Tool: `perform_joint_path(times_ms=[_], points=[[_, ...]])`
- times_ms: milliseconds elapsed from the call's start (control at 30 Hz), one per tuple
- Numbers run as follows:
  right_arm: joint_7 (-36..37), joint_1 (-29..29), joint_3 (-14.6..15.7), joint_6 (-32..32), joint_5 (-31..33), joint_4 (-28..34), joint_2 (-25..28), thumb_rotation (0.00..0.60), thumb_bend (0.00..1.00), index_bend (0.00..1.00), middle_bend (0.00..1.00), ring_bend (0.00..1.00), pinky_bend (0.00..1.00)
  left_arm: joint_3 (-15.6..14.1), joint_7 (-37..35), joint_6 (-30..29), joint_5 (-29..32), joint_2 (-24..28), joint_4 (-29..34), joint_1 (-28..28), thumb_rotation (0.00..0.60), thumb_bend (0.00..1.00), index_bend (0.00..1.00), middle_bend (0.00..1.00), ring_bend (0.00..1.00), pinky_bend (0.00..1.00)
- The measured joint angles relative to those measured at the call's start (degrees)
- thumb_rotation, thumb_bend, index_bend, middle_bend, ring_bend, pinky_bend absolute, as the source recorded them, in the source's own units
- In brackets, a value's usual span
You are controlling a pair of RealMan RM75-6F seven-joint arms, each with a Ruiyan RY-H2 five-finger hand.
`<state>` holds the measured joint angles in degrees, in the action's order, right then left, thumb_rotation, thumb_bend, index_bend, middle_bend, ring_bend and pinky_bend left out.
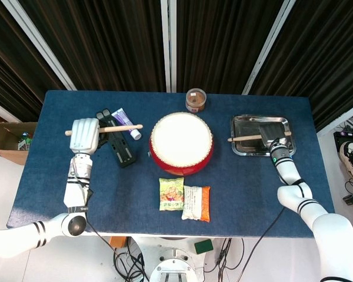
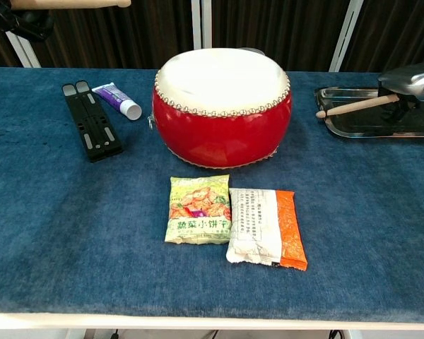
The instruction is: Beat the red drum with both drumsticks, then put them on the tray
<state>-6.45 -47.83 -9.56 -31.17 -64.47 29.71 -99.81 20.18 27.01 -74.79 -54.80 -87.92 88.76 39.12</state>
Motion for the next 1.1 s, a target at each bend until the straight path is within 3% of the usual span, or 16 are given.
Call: perform_joint_path(times_ms=[333, 433, 700, 900, 1100], points=[[-0.7, 1.8, -1.7, -0.3, 1.4, 1.3, 1.7, 0.600, 0.22, 0.47, 0.44, 0.27, 0.39, 0.2, 0.6, -0.2, 0.0, 0.0, 0.3, 0.3, 0.600, 0.56, 1.00, 1.00, 1.00, 1.00], [-1.3, 2.1, -2.0, 0.0, 2.0, 1.6, 1.9, 0.600, 0.20, 0.41, 0.40, 0.23, 0.36, 0.2, 0.9, -0.3, 0.0, 0.1, 0.4, 0.4, 0.600, 0.56, 1.00, 1.00, 1.00, 1.00], [-0.9, 3.2, -2.6, -2.1, 1.7, 6.3, 4.1, 0.600, 0.20, 0.36, 0.38, 0.22, 0.35, -0.7, 1.9, 0.4, -0.8, 0.5, 1.5, 0.6, 0.600, 0.56, 1.00, 1.00, 1.00, 1.00], [0.8, 5.6, -3.3, -8.2, 0.1, 18.2, 10.2, 0.600, 0.19, 0.36, 0.39, 0.22, 0.35, -2.3, 4.6, 3.7, -1.1, -0.2, 2.2, 2.6, 0.600, 0.56, 1.00, 1.00, 1.00, 1.00], [1.0, 8.0, -4.7, -14.8, -1.3, 36.5, 19.2, 0.600, 0.22, 0.36, 0.45, 0.24, 0.37, -1.1, 7.8, 5.4, 0.9, -1.3, 2.6, 5.6, 0.600, 0.56, 1.00, 1.00, 1.00, 1.00]])
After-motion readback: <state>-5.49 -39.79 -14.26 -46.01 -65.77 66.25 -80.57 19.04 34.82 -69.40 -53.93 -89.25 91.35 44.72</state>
